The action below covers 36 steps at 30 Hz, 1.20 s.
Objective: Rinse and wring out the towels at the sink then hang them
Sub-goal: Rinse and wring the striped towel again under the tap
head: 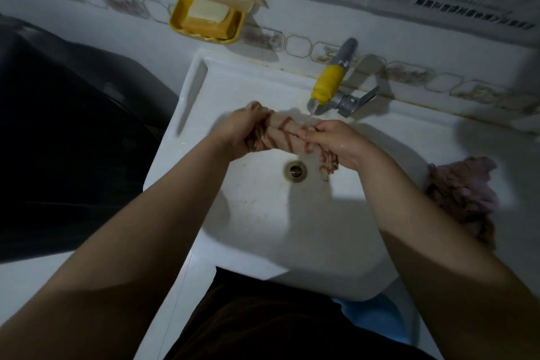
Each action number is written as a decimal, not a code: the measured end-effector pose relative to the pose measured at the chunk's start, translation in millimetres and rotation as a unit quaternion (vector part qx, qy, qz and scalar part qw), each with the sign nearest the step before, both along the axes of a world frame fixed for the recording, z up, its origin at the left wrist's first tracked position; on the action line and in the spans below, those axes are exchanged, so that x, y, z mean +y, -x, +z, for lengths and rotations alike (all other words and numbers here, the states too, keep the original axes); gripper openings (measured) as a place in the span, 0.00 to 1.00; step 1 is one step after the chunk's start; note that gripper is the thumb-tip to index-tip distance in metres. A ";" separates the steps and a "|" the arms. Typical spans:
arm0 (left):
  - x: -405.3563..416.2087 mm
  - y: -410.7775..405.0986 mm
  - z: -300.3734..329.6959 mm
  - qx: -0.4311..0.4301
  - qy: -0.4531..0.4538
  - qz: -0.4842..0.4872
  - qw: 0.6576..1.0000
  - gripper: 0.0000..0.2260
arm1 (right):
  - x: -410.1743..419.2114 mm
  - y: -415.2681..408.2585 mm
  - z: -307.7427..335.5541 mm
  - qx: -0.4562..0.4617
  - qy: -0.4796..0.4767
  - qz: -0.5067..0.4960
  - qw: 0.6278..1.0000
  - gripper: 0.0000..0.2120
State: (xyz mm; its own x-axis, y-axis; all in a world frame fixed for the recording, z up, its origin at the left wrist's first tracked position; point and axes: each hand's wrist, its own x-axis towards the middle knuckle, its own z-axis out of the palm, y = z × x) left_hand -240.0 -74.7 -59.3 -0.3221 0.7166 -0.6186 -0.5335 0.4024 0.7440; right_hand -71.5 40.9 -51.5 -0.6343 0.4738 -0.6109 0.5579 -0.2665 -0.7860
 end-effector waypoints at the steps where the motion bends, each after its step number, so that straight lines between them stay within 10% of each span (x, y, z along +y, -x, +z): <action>1: 1.9 1.5 4.7 0.020 0.019 0.005 1.000 0.11 | 1.6 -0.9 0.1 -0.015 0.006 0.021 1.000 0.08; 7: 5.8 -0.9 18.1 0.159 -0.013 0.006 0.987 0.12 | 8.5 -1.9 7.9 -0.115 0.014 0.133 0.984 0.12; 17: -1.9 6.5 9.9 0.245 0.095 -0.313 0.913 0.10 | 8.6 1.2 1.7 0.034 0.094 -0.123 0.987 0.08; 25: 12.3 -22.0 -6.2 -0.085 -0.017 0.048 0.995 0.14 | -21.5 27.9 7.0 0.021 -0.049 -0.173 0.983 0.11; 29: 34.9 -55.0 -7.6 -0.098 0.073 0.131 0.984 0.14 | -46.5 49.2 6.8 -0.025 -0.247 -0.123 0.961 0.17; 36: 47.9 -59.3 1.3 -0.027 0.085 0.155 0.984 0.09 | -41.5 54.2 1.7 -0.058 -0.311 -0.124 0.941 0.18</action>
